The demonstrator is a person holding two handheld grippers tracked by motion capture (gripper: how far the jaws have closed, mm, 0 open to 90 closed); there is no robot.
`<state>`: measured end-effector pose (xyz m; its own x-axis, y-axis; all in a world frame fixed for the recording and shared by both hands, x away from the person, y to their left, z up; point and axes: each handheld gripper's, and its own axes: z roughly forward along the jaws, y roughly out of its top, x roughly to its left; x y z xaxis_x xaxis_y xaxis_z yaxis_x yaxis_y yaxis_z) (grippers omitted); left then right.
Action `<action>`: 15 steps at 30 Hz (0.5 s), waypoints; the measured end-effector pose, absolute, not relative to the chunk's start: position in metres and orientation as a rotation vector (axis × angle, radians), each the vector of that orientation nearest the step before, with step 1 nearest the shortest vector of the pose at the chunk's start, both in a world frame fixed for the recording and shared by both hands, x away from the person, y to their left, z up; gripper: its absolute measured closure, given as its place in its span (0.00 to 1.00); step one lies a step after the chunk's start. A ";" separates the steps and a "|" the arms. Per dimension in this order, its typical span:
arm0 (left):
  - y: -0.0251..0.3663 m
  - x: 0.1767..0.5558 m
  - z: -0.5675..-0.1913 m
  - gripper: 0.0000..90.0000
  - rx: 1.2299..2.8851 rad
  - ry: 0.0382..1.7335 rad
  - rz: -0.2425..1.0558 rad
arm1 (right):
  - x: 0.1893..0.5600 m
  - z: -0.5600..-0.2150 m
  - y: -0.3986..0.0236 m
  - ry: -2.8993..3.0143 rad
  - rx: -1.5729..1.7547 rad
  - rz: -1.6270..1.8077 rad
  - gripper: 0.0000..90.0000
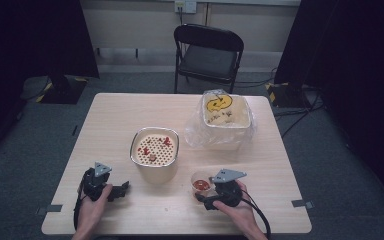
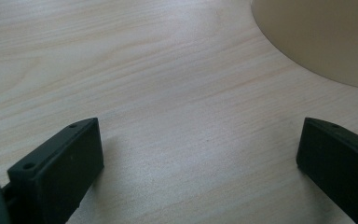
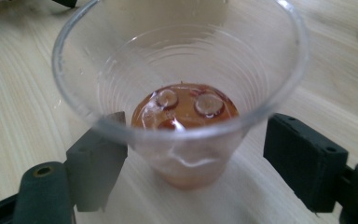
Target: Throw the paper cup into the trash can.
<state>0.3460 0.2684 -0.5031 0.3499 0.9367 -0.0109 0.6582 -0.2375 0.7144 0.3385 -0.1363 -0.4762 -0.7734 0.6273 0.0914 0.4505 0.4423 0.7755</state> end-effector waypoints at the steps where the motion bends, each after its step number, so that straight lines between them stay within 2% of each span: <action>1: 0.268 0.346 -0.503 0.00 1.986 1.386 0.571 | 0.340 -0.477 -0.135 2.483 0.945 1.247 0.25; 6: 0.268 0.346 -0.503 0.00 1.988 1.385 0.569 | 0.341 -0.479 -0.129 2.483 0.919 1.239 0.32; 7: 0.269 0.346 -0.503 0.00 1.987 1.384 0.570 | 0.341 -0.479 -0.128 2.487 0.906 1.252 0.39; 9: 0.269 0.346 -0.503 0.00 1.988 1.384 0.571 | 0.341 -0.479 -0.127 2.483 0.894 1.241 0.42; 15: 0.269 0.346 -0.503 0.00 1.988 1.384 0.570 | 0.342 -0.478 -0.128 2.486 0.884 1.230 0.47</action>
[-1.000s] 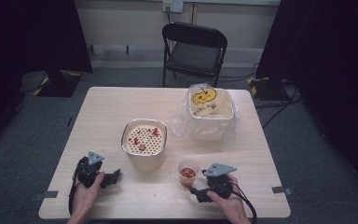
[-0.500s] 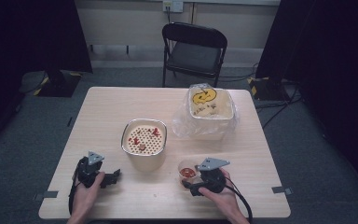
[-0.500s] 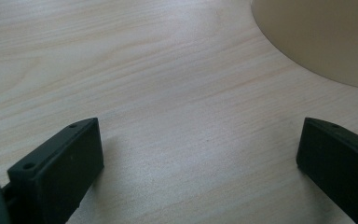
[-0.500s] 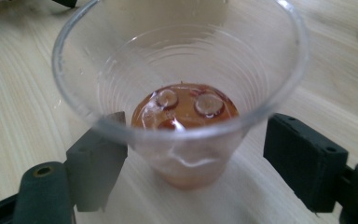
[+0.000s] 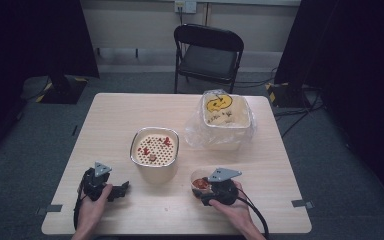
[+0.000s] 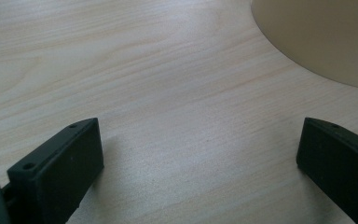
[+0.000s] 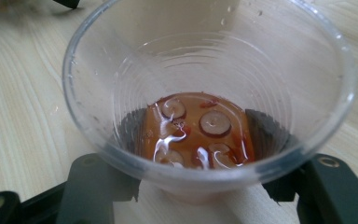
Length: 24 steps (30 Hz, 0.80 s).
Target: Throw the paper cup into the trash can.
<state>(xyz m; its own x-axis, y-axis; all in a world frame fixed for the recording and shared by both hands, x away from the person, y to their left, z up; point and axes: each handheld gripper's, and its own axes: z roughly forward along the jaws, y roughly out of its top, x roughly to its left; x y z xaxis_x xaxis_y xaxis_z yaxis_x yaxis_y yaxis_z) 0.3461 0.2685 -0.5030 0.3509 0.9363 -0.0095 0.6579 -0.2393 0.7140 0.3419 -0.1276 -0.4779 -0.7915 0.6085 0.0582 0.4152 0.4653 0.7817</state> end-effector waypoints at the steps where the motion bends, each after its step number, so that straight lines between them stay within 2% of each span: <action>1: 0.269 0.346 -0.503 0.00 1.988 1.384 0.570 | 0.342 -0.478 -0.128 2.486 0.883 1.227 0.47; 15: 0.269 0.346 -0.503 0.00 1.988 1.383 0.569 | 0.344 -0.453 -0.135 2.395 0.884 1.281 0.48; 24: 0.268 0.346 -0.503 0.00 1.988 1.384 0.570 | 0.350 -0.422 -0.132 2.329 0.857 1.294 0.48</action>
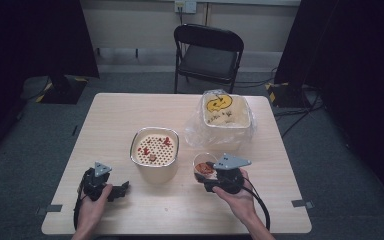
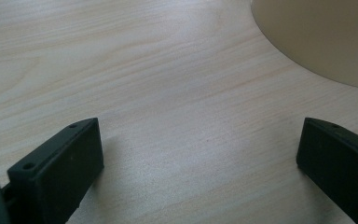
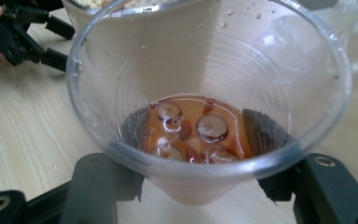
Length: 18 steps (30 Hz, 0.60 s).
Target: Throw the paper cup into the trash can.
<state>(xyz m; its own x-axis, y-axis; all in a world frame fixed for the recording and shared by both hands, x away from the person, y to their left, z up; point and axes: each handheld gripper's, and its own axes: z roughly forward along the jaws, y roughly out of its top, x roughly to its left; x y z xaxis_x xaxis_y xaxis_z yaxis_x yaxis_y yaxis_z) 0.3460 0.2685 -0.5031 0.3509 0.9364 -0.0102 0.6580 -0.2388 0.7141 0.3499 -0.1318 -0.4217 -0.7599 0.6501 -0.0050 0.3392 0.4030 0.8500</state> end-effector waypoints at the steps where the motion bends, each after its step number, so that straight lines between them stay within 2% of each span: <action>1: 0.269 0.346 -0.503 0.00 1.987 1.384 0.570 | 0.350 -0.419 -0.131 2.327 0.854 1.298 0.48; 18: 0.269 0.346 -0.503 0.00 1.988 1.383 0.570 | 0.369 -0.354 -0.100 2.254 0.749 1.286 0.50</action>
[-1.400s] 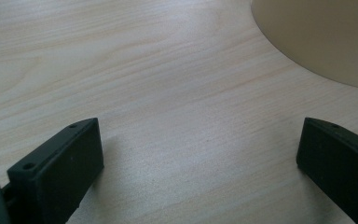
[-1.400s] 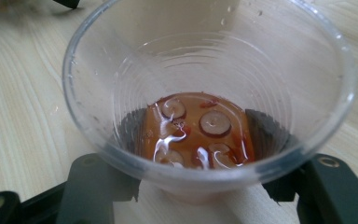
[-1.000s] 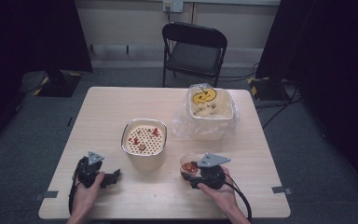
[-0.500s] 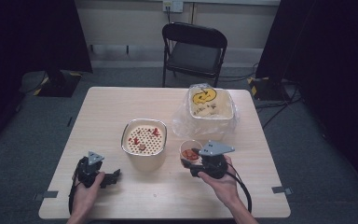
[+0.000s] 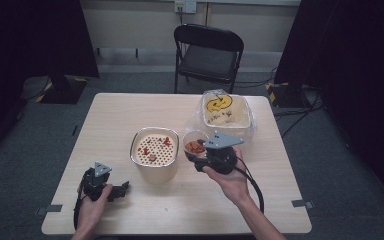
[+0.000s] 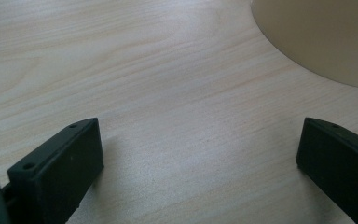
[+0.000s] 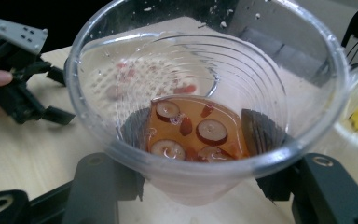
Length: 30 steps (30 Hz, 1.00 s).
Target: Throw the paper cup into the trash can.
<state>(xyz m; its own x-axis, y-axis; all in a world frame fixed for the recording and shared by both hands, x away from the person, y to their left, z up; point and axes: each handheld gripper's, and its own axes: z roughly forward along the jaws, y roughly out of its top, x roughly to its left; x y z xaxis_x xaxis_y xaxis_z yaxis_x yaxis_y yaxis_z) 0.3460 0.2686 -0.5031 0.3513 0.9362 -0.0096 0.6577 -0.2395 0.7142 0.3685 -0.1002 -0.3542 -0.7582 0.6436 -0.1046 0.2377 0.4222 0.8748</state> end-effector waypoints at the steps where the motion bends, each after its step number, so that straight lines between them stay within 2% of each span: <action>1: 0.269 0.346 -0.503 0.00 1.987 1.384 0.569 | 0.371 -0.351 -0.097 2.253 0.742 1.271 0.50; 14: 0.269 0.346 -0.503 0.00 1.988 1.384 0.570 | 0.408 -0.325 -0.055 2.235 0.565 1.011 0.51; 30: 0.269 0.346 -0.503 0.00 1.988 1.384 0.571 | 0.429 -0.327 -0.015 2.197 0.365 0.661 0.52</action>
